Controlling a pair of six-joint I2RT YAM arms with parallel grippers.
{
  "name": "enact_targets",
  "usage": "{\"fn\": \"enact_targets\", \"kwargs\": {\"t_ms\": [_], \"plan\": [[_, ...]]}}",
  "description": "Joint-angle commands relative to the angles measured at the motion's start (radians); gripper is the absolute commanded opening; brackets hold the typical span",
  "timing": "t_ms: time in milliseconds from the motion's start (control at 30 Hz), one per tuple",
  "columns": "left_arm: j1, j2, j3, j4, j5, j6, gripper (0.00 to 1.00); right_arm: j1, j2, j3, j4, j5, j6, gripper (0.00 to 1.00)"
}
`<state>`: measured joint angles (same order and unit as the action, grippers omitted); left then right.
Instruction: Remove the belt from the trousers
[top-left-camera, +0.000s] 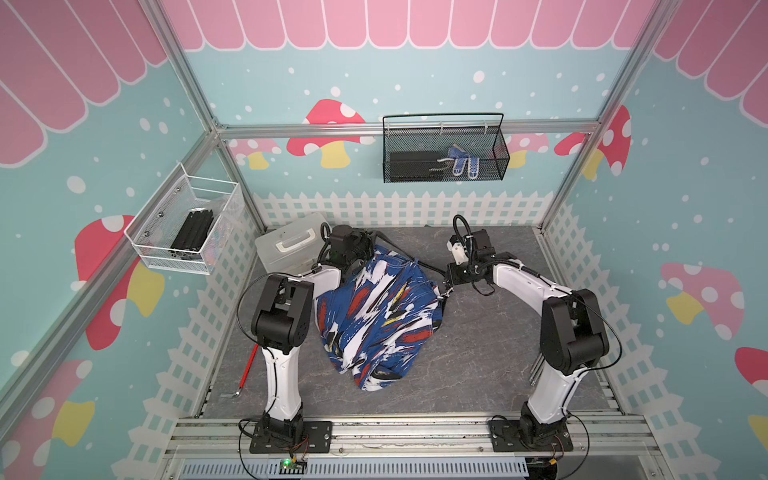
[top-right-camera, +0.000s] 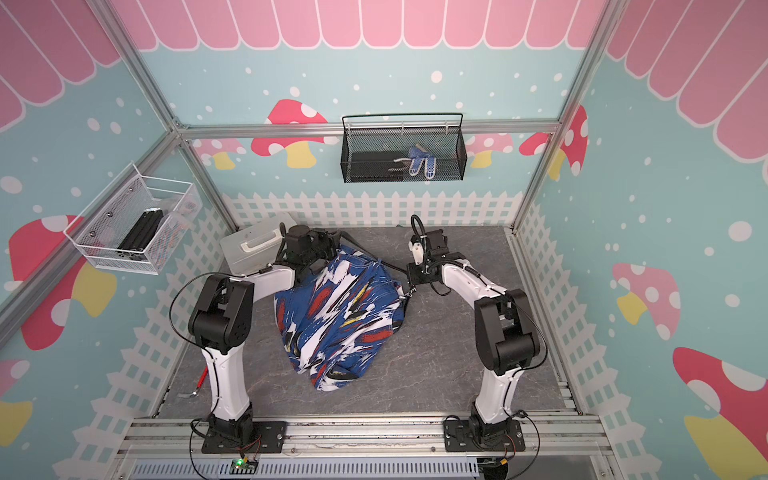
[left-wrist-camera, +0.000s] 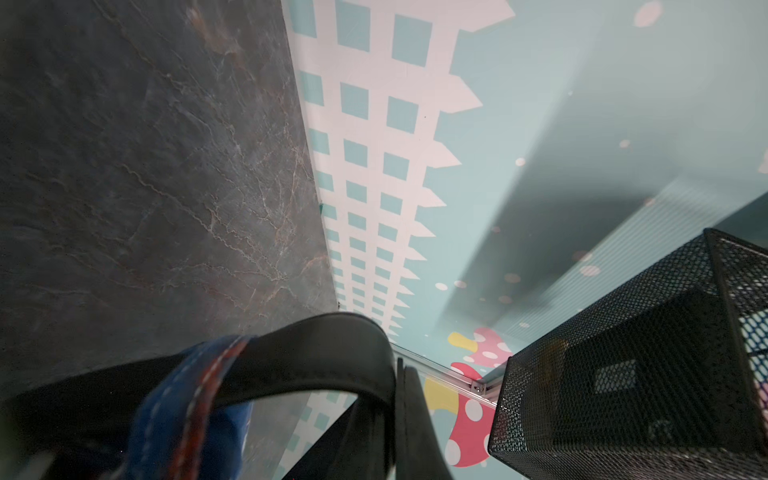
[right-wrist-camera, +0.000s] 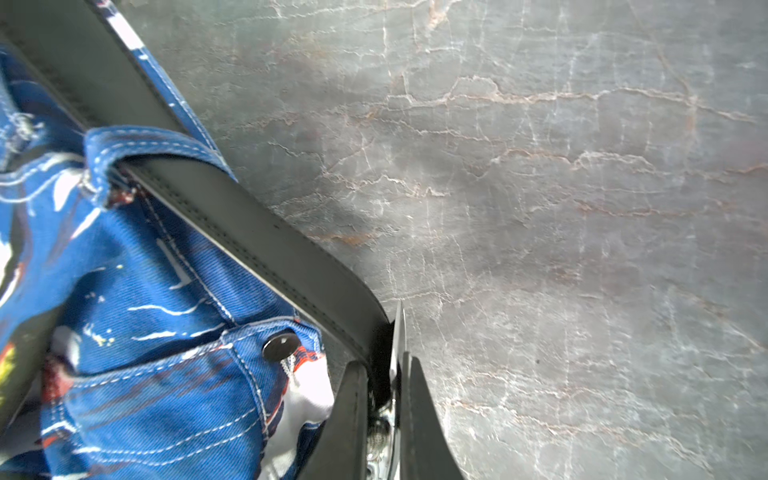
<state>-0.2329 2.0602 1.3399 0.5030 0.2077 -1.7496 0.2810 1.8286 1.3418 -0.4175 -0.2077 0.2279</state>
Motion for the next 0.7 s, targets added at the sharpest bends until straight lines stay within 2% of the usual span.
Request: {"fn": "enact_targets", "kwargs": {"t_ms": [0, 133, 200, 367, 667], "plan": [[0.188, -0.081, 0.047, 0.326, -0.487, -0.104, 0.00, -0.098, 0.039, -0.085, -0.405, 0.248, -0.030, 0.00], [0.181, -0.084, 0.076, 0.187, -0.369, -0.066, 0.00, -0.098, 0.041, -0.086, -0.356, 0.162, -0.018, 0.00], [0.165, -0.098, 0.084, 0.053, -0.310, -0.030, 0.00, -0.098, 0.055, -0.069, -0.338, 0.111, -0.005, 0.00], [0.107, -0.089, 0.129, -0.298, -0.183, 0.149, 0.00, -0.097, 0.063, -0.039, -0.301, 0.001, 0.033, 0.00], [-0.008, 0.018, 0.242, -0.737, -0.134, 0.503, 0.00, -0.063, 0.117, -0.026, -0.295, -0.054, 0.048, 0.00]]}}
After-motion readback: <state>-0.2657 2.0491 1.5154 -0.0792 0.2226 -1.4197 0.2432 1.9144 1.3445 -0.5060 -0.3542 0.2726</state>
